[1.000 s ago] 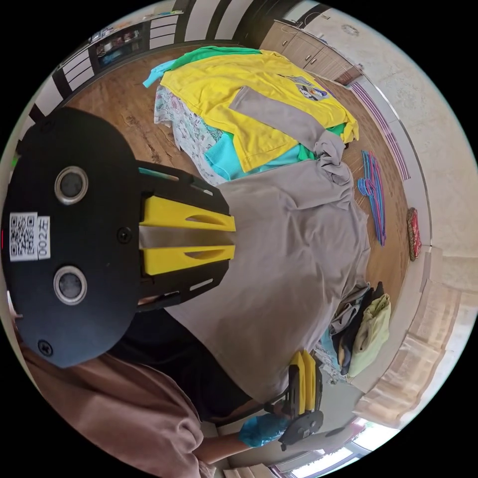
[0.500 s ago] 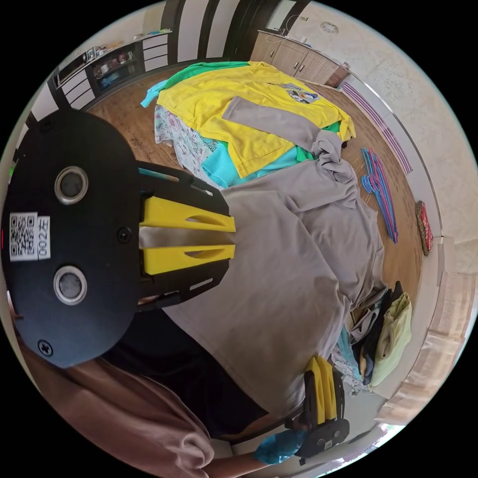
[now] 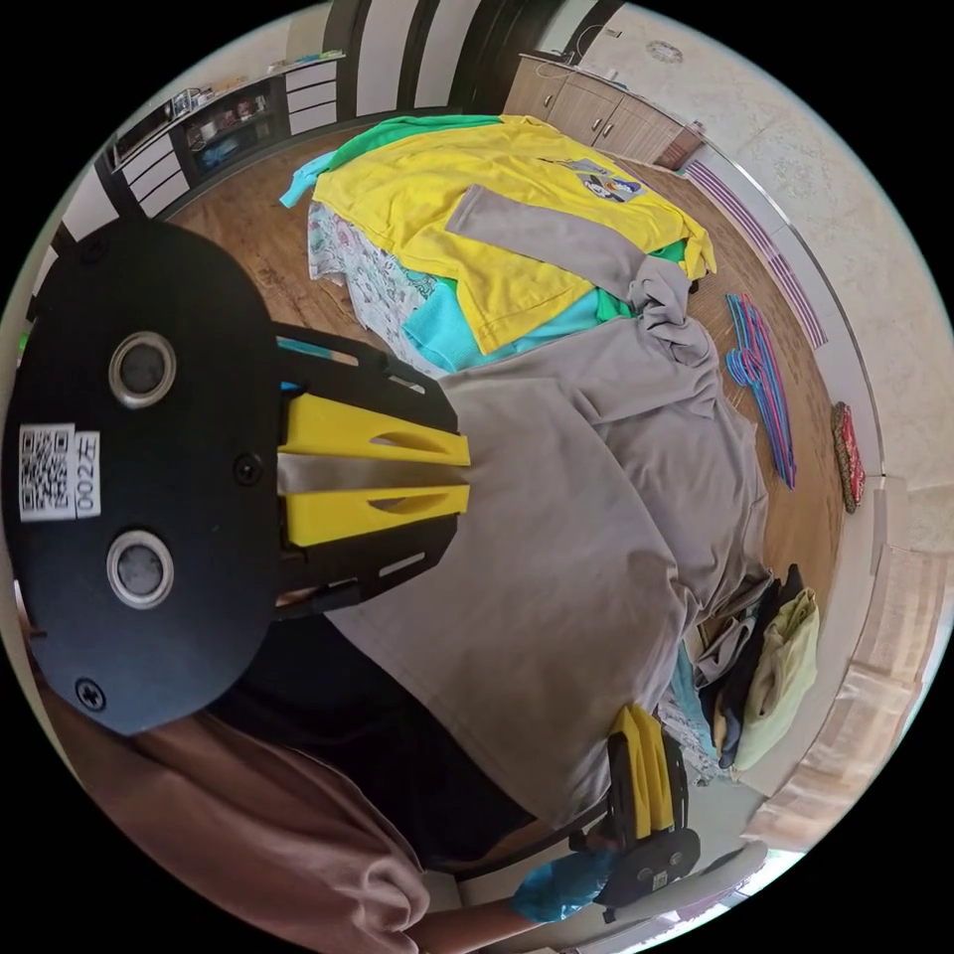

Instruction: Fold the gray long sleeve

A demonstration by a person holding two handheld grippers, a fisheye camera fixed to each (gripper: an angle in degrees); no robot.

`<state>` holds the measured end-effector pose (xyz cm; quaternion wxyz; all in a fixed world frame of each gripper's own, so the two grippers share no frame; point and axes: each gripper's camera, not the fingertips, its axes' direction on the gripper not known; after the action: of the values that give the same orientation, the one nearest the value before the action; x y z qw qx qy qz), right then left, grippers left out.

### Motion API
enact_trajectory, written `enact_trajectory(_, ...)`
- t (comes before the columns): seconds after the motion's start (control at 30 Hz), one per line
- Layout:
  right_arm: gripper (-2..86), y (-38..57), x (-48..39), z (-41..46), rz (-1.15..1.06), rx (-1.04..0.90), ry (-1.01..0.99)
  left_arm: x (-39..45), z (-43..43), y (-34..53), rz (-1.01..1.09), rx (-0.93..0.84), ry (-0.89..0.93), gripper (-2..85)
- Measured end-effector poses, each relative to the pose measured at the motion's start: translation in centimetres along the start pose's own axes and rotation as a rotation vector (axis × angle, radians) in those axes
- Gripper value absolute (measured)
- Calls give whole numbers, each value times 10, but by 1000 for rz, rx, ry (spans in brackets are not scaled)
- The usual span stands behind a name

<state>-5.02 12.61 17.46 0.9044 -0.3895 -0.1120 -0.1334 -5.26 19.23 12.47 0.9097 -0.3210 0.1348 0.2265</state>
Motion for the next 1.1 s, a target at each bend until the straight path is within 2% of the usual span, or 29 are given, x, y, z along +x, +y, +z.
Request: enact_trajectory(1.1,13,7,1,8,69,74,-19,-18,7,25,-28,33,31,-14)
